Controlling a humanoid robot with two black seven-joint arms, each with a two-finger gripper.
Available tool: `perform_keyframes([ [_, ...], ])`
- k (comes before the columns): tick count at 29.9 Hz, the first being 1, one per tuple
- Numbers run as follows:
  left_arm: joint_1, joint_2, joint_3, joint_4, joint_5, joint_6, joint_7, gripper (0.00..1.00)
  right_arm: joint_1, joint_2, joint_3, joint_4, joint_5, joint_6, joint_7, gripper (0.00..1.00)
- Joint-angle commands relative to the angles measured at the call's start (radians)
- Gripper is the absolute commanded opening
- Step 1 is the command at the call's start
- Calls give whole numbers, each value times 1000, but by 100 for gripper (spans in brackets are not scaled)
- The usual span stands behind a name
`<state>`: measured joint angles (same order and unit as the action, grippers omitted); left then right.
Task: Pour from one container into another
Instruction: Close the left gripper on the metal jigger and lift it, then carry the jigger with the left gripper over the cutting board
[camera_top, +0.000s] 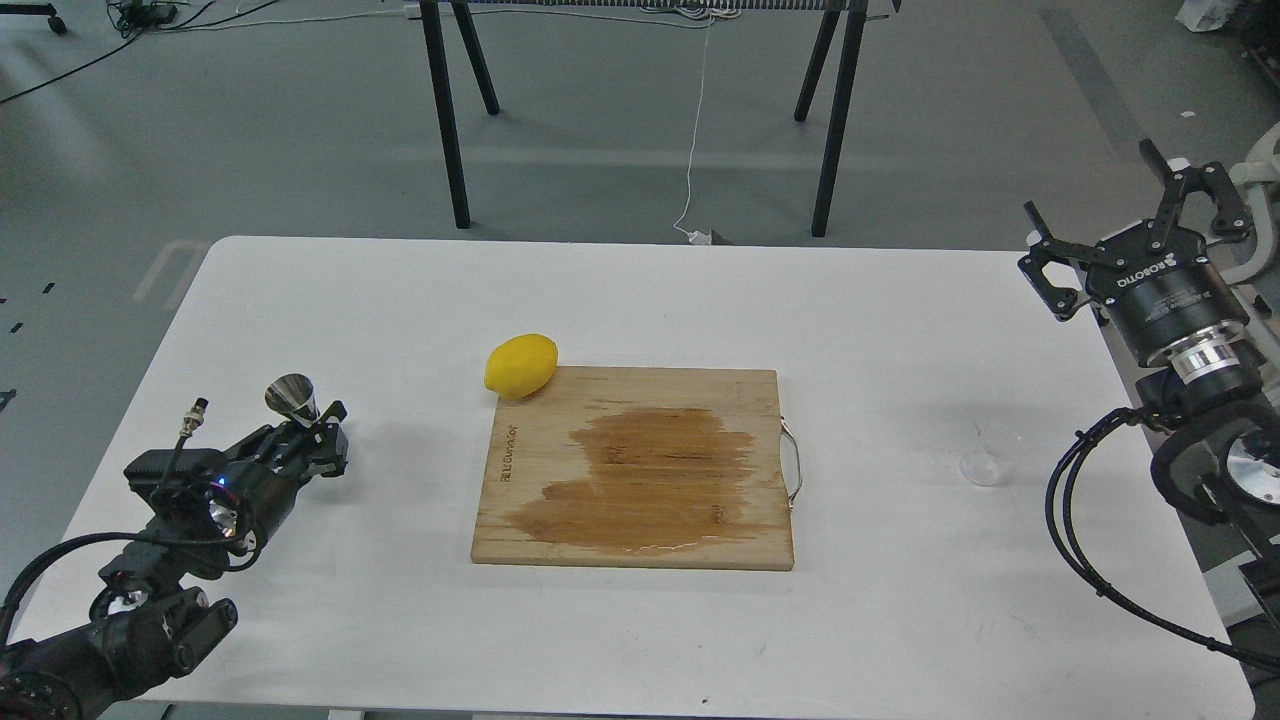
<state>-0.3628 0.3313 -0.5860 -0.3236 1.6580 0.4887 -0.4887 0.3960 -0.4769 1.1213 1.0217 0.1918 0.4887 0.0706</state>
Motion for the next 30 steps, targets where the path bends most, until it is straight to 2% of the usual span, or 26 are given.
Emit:
perform_keyframes([
  [1,-7,2,0,-2,0,0,0,4,-5,1,0,0,0,0,0,99],
  [8,-90,12,-2,-80,3,0,0,2,-5,1,15,0,0,0,0,99],
  [16,-266,69,3,-333,19,0,0,3,-5,1,20,-3,0,0,0,99],
  [19,-336,60,58,-391,84,0,0,3,-5,0,20,-5,0,0,0,99],
  [23,-384,-10,126,-419,176,0,0,3,-5,0,20,-8,-2,0,0,99],
  [30,-380,-155,146,-417,351,0,0,3,-5,0,20,-14,-2,0,0,99],
])
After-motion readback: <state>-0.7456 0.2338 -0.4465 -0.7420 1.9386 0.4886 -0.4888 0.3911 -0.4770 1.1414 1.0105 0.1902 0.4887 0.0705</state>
